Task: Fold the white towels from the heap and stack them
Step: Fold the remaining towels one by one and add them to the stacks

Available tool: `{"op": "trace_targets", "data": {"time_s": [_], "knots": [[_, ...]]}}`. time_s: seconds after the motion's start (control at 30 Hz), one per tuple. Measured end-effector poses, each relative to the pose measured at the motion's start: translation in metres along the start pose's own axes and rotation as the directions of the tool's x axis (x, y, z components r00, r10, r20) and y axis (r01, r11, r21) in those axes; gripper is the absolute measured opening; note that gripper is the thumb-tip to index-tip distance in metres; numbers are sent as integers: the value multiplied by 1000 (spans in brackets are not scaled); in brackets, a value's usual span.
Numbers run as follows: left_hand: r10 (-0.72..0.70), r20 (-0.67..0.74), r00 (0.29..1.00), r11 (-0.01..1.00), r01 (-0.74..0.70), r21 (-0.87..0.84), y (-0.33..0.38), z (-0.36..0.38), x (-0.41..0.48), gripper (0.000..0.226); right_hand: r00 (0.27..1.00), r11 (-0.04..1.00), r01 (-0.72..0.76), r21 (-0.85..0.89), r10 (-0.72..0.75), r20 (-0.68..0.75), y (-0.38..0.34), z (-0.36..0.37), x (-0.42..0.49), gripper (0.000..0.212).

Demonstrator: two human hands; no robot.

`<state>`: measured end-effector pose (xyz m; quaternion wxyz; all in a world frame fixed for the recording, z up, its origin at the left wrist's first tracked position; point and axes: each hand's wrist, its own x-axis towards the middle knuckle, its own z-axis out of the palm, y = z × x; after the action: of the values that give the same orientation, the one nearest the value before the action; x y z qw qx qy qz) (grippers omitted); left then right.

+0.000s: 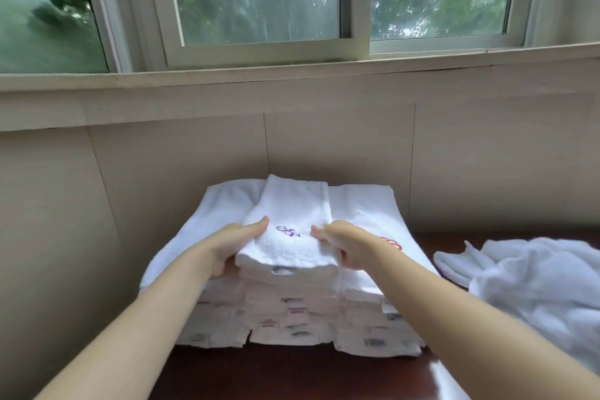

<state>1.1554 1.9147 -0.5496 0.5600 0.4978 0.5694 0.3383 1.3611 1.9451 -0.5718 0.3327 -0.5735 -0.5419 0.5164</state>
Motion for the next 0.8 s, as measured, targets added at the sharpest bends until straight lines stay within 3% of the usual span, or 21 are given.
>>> {"op": "trace_targets", "data": {"time_s": [0.07, 0.1, 0.2, 0.3, 0.37, 0.43, 0.57, 0.7, 0.8], "knots": [[133, -212, 968, 991, -127, 39, 0, 4, -2, 28, 999, 976, 46, 212, -47, 3, 7, 4, 1, 22], [163, -259, 952, 985, -143, 94, -3, 7, -4, 27, 998, 973, 60, 223, -57, -21, 13, 7, 3, 21], [164, -268, 949, 936, -64, 346, -22, 18, -2, 45, 977, 995, 99, -29, -103, -187, 22, 18, 7, 16], [144, -387, 911, 826, 105, 554, -27, 25, -11, 87, 946, 971, -10, -239, -69, -318, 18, 23, 2, 34], [99, -394, 914, 887, 99, 451, -29, 28, -19, 87, 944, 980, -92, -177, 29, -330, 17, 24, -4, 36], [55, -339, 939, 975, 23, 223, -34, 29, -25, 67, 945, 988, -127, -85, 95, -314, 21, 22, -10, 33], [73, -295, 953, 995, -89, -41, -50, 32, -36, 46, 913, 998, 32, -56, -52, -406, 34, 11, -29, 27], [144, -268, 952, 987, -120, 103, -60, 43, -50, 46, 948, 988, 113, -107, -139, -286, 50, 12, -52, 31], [89, -252, 964, 988, -53, 145, -58, 51, -63, 48, 959, 983, 145, -110, -167, -230, 52, 9, -69, 37]]}}
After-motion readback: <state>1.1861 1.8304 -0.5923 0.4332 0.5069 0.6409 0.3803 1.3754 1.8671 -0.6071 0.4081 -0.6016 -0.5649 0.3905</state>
